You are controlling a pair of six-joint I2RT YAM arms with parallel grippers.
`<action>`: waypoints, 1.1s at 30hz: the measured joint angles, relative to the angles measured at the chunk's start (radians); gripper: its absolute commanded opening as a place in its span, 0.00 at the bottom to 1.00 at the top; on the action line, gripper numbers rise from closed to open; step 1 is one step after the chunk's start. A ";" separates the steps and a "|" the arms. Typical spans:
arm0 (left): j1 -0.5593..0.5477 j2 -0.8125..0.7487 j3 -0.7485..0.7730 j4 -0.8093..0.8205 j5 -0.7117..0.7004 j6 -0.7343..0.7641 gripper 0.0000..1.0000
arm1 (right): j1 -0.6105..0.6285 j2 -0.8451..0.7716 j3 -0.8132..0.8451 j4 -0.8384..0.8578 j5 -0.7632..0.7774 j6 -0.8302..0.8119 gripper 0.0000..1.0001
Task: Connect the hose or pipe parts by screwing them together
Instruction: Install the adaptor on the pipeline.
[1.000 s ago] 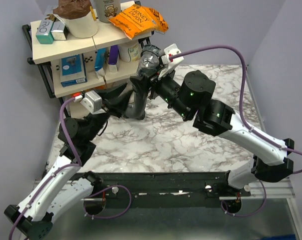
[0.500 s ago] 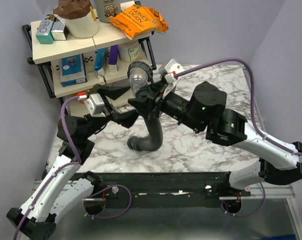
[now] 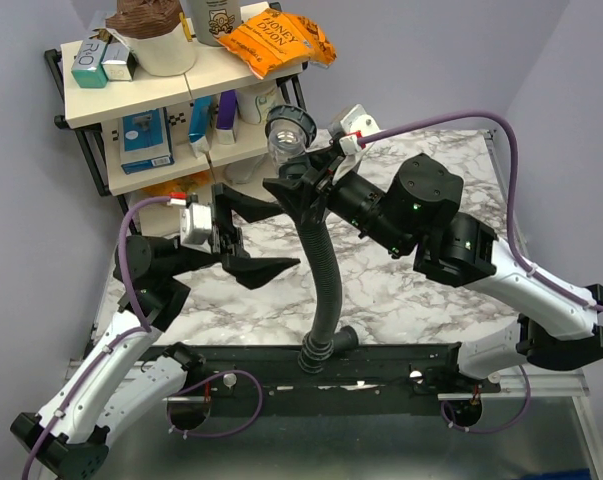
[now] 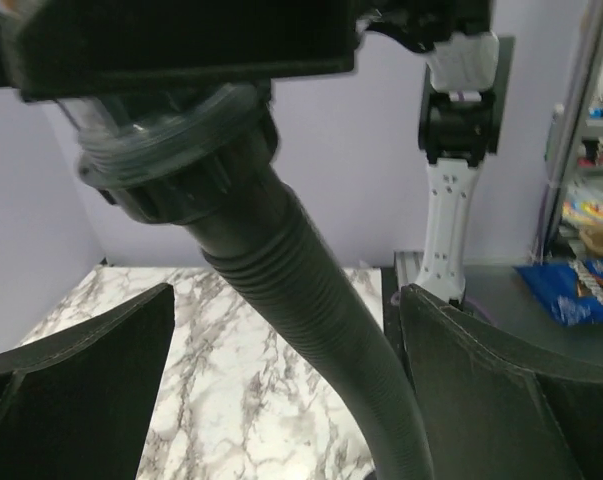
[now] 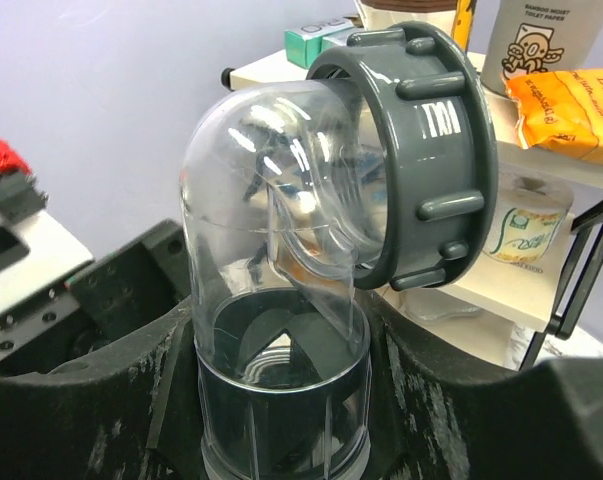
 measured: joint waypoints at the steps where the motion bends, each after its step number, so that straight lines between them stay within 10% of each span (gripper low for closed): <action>1: 0.000 0.000 0.000 0.011 -0.036 -0.021 0.99 | -0.002 0.002 0.000 0.000 -0.005 0.000 0.01; 8: 0.003 0.014 0.023 0.034 -0.384 -0.148 0.99 | -0.026 0.059 0.105 -0.012 -0.051 -0.012 0.01; 17: 0.014 -0.004 0.031 0.108 -0.400 -0.250 0.99 | -0.116 0.175 0.295 0.011 -0.173 -0.014 0.01; 33: 0.020 -0.005 -0.107 0.155 -0.376 -0.170 0.99 | -0.142 0.031 -0.179 0.308 -0.412 0.162 0.01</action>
